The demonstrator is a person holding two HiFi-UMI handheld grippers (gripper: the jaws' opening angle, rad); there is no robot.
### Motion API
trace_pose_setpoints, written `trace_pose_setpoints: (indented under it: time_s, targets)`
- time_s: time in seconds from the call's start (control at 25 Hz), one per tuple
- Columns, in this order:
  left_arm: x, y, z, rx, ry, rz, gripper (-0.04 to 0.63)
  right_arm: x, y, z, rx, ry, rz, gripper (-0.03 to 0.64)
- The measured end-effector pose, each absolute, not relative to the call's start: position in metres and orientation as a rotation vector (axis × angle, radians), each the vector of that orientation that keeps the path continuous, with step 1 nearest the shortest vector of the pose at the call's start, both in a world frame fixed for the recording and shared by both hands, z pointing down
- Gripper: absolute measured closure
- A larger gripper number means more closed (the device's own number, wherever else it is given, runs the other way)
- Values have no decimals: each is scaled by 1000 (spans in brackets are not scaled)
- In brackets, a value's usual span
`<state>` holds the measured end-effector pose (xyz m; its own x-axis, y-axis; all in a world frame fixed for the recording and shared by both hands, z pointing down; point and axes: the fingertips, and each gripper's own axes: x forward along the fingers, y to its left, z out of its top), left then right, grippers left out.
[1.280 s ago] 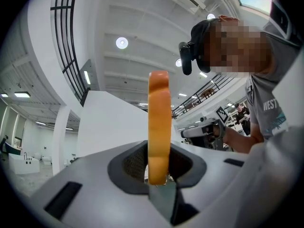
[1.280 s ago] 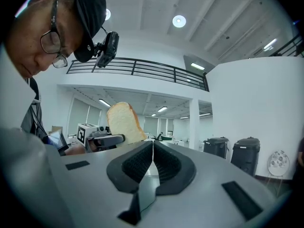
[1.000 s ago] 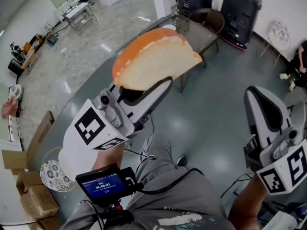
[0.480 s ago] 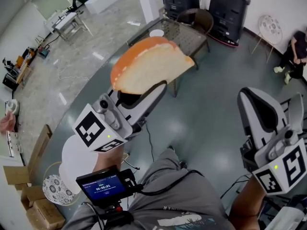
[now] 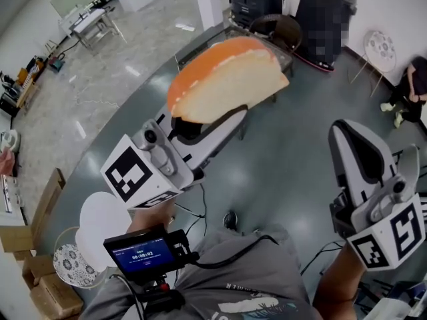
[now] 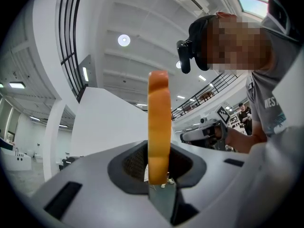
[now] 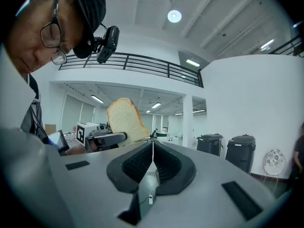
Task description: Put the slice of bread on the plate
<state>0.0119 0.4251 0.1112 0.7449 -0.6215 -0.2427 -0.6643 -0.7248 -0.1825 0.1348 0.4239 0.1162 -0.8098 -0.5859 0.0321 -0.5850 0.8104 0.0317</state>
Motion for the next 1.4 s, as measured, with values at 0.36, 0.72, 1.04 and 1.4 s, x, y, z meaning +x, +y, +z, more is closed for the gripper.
trace_pose_setpoints:
  time_s: [0.36,0.72,1.04,1.4]
  targets:
    - [27,404,113,-2635,1148,220,505,142,391,120,804,-2978,-18,607]
    - [100,365,121,-2568,1276,196,505,202,346,126,629,-3020,-32,607]
    - [134,352,120,-2540,1342,169,505,230,332,125,545,-3045,-23,607]
    - [139,317,120,-2552,1372,128,505,235,293,124,536,-3062,24,607]
